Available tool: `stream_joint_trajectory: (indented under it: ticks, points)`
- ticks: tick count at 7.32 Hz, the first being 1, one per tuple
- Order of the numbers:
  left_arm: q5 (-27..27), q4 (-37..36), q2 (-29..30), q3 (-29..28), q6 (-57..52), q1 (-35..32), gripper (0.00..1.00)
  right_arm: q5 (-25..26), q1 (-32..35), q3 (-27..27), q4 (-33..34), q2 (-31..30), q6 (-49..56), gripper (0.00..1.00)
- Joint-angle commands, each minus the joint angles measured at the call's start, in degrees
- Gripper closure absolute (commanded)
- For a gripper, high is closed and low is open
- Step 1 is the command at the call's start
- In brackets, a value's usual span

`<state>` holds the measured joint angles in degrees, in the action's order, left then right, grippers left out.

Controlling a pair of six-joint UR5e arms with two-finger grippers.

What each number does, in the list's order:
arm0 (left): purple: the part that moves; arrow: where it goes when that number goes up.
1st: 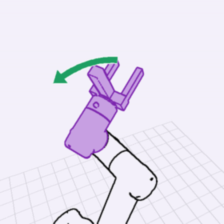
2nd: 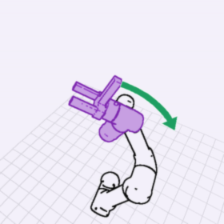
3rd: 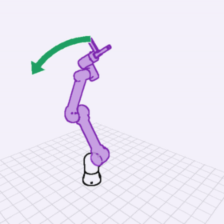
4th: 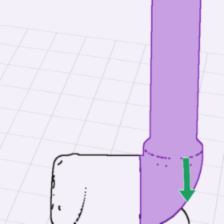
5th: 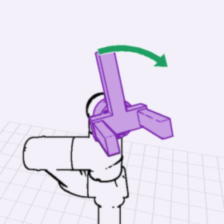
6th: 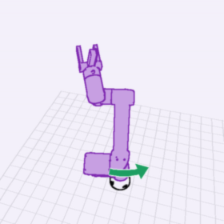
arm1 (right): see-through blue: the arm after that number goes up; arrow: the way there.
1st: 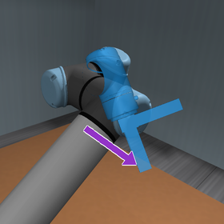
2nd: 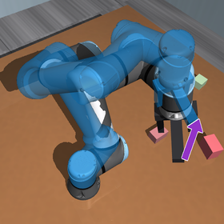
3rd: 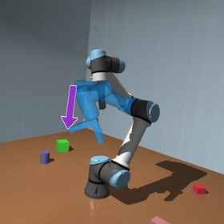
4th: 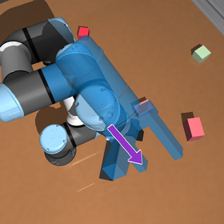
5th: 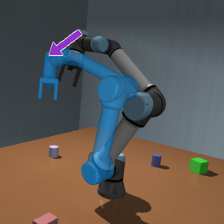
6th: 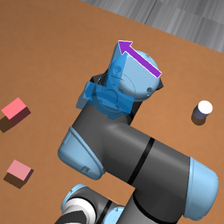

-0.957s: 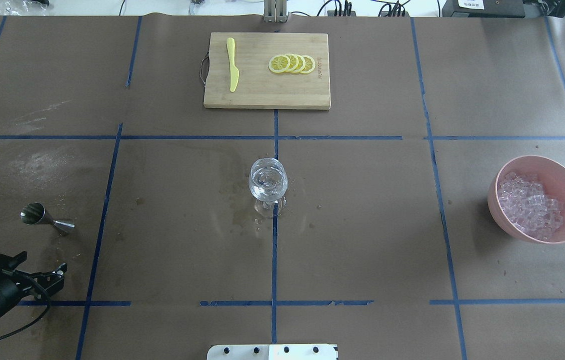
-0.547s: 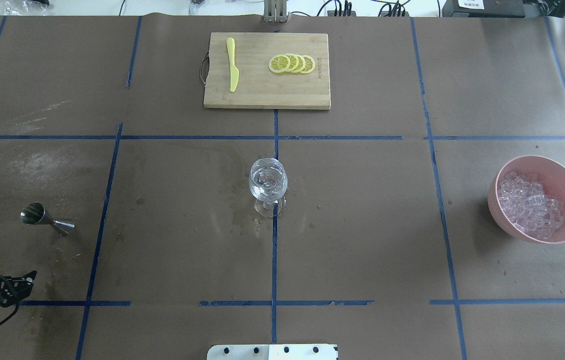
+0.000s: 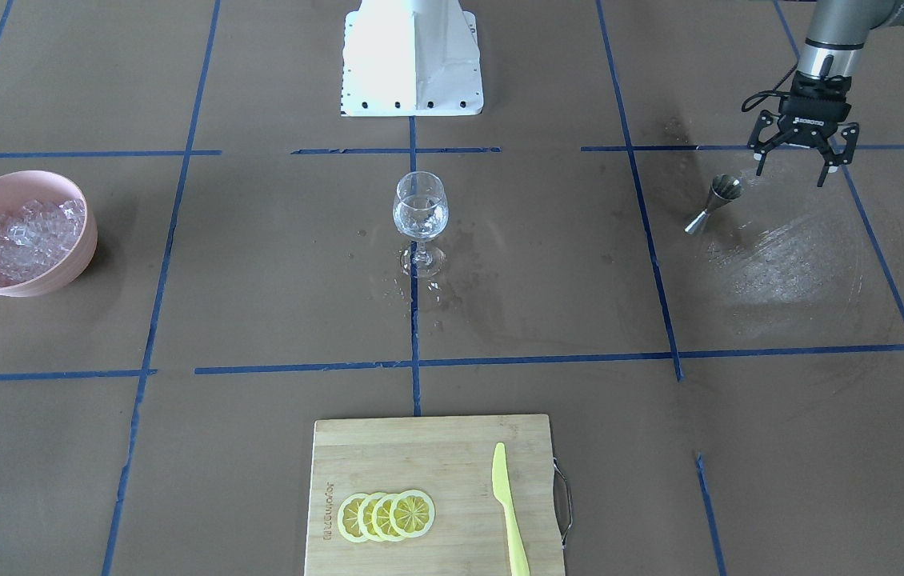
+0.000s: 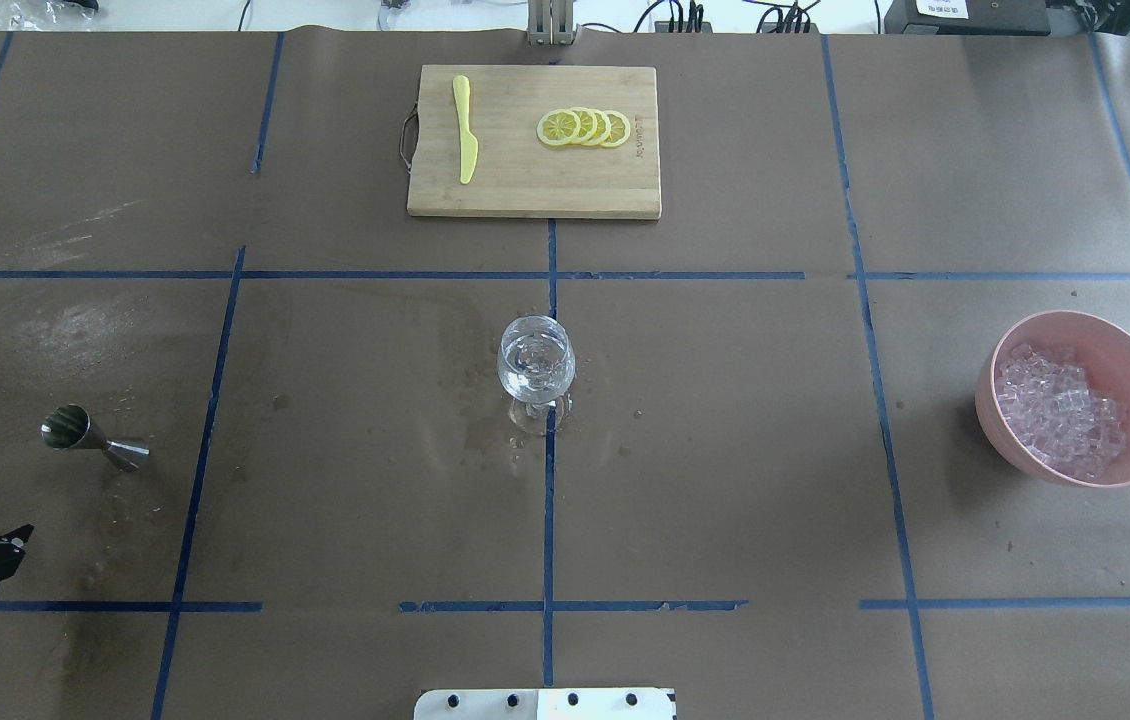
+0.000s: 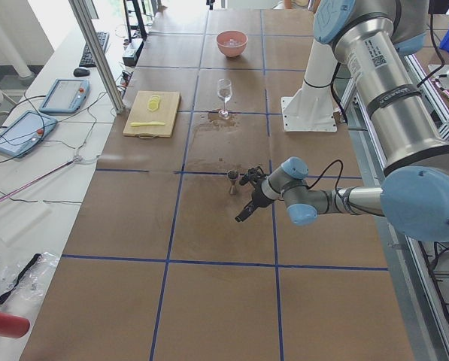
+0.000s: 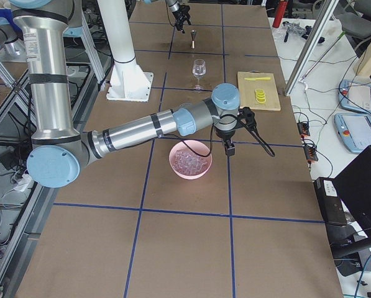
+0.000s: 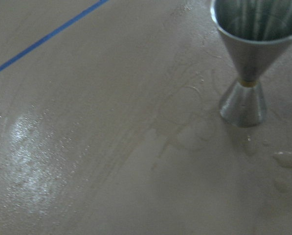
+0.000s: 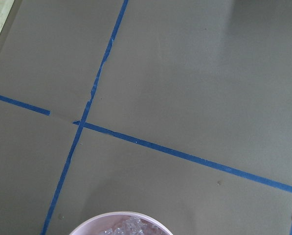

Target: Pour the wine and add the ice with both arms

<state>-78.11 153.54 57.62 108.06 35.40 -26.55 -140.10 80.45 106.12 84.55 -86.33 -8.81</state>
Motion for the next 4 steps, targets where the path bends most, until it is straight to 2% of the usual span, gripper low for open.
stream_joint_trajectory:
  ticks: [1, 2, 3, 4]
  points:
    - [-7.2, 0.8, 0.6, -1.5, -10.6, -8.3, 0.01, 0.1, -0.2, -0.1, 0.0, 0.0, 0.0, 0.00]
    - [-14.3, 0.5, 2.8, -3.2, -13.0, -15.9, 0.01, 0.3, -0.6, -0.1, 0.0, 0.0, 0.0, 0.00]
    - [-24.4, -0.2, 5.1, -5.1, -19.6, -26.7, 0.01, 0.9, -1.2, 0.7, 0.1, 0.5, -0.2, 0.00]
    - [-33.6, -5.7, 9.8, -7.2, -21.6, -35.1, 0.01, 3.3, -2.6, 1.0, 0.1, 0.6, -3.8, 0.00]
